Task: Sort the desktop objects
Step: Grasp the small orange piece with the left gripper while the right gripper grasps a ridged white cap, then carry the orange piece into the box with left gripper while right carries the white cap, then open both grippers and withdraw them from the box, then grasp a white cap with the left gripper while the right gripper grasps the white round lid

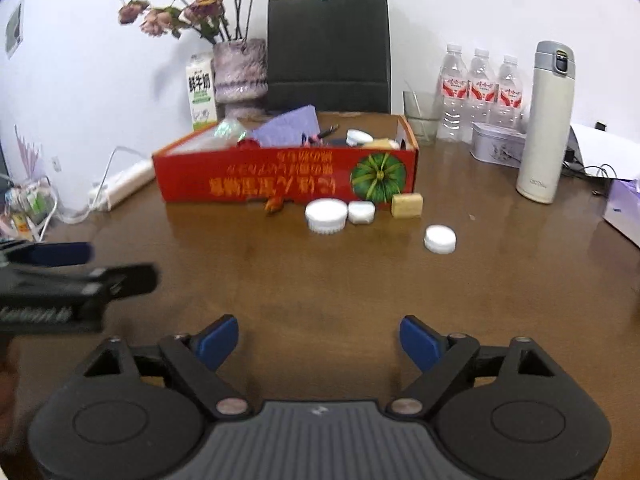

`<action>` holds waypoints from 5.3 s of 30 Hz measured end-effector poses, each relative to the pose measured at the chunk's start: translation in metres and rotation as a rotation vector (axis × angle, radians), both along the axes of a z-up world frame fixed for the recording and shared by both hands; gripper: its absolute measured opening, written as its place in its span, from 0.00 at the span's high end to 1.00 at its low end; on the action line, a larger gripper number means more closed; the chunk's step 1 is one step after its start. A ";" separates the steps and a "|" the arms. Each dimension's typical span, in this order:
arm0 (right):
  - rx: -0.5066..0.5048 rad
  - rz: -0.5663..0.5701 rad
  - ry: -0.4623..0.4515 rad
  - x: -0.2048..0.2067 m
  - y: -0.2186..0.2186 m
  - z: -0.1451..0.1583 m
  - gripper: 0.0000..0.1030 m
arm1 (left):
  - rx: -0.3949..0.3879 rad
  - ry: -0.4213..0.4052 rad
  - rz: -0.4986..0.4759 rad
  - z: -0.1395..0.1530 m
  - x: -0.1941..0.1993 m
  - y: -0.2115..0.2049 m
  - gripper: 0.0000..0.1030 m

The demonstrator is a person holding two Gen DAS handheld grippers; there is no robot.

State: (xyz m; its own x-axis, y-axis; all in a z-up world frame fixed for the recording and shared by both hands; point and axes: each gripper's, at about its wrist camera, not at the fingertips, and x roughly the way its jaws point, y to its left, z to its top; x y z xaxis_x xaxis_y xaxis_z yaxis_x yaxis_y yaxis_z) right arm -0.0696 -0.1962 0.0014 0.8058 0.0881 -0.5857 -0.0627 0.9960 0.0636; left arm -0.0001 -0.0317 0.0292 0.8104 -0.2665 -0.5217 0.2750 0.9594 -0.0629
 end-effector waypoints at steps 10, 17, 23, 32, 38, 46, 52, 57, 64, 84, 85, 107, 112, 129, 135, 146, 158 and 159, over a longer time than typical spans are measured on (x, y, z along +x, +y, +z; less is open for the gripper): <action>-0.039 0.111 0.033 0.101 -0.002 -0.001 0.52 | -0.046 0.171 -0.098 -0.025 0.132 -0.051 0.59; -0.111 0.155 0.038 0.139 0.005 -0.010 0.65 | -0.108 0.173 -0.072 -0.028 0.139 -0.037 0.86; -0.062 0.127 0.060 0.152 0.012 -0.016 0.63 | -0.084 0.170 -0.043 -0.021 0.118 -0.025 0.86; -0.038 0.125 0.067 0.142 0.028 -0.014 0.64 | -0.107 0.143 0.012 -0.014 0.034 0.004 0.86; -0.059 0.145 0.049 0.070 0.046 -0.014 0.64 | -0.083 0.157 -0.008 -0.019 -0.008 0.008 0.86; -0.098 0.116 -0.040 0.000 0.040 0.021 0.64 | -0.126 0.090 -0.036 0.014 -0.022 0.016 0.86; -0.037 0.127 -0.170 0.030 0.023 0.087 0.64 | -0.201 0.010 -0.021 0.074 0.036 0.028 0.86; 0.052 0.140 -0.158 0.128 0.009 0.123 0.63 | -0.143 0.036 0.023 0.097 0.133 0.018 0.86; 0.023 0.104 0.008 0.285 0.023 0.100 0.63 | -0.104 0.199 0.051 0.062 0.228 0.020 0.86; 0.061 0.039 0.053 0.265 0.004 0.084 0.34 | -0.186 0.170 0.142 0.064 0.187 0.027 0.52; 0.054 0.039 0.036 0.245 0.003 0.084 0.33 | -0.190 0.161 0.149 0.063 0.172 0.024 0.52; -0.030 -0.088 0.095 0.004 -0.004 -0.003 0.23 | 0.029 0.153 0.074 -0.014 -0.011 -0.002 0.28; -0.044 -0.069 0.095 -0.001 0.005 -0.005 0.23 | 0.040 0.161 0.059 -0.019 -0.016 -0.006 0.28; -0.045 -0.146 0.040 0.078 -0.057 0.001 0.36 | 0.008 0.122 -0.165 0.001 0.079 -0.082 0.35; -0.046 -0.171 0.116 0.118 -0.085 -0.012 0.51 | 0.019 0.139 -0.215 -0.008 0.131 -0.132 0.41; -0.019 -0.126 0.062 0.113 -0.080 -0.012 0.74 | 0.020 0.162 -0.161 -0.025 0.123 -0.133 0.73; 0.013 0.012 -0.020 0.035 -0.002 0.016 0.74 | -0.004 0.132 0.032 0.001 0.025 -0.045 0.73; 0.008 0.026 -0.032 0.030 0.005 0.021 0.74 | -0.007 0.126 0.034 0.005 0.018 -0.040 0.73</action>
State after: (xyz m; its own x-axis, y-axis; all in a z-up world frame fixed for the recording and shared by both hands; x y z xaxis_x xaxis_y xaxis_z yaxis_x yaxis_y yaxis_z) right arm -0.0397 -0.1916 0.0219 0.8215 0.1140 -0.5587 -0.0906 0.9935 0.0696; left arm 0.0183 -0.0716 0.0345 0.7473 -0.2445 -0.6178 0.2322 0.9673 -0.1019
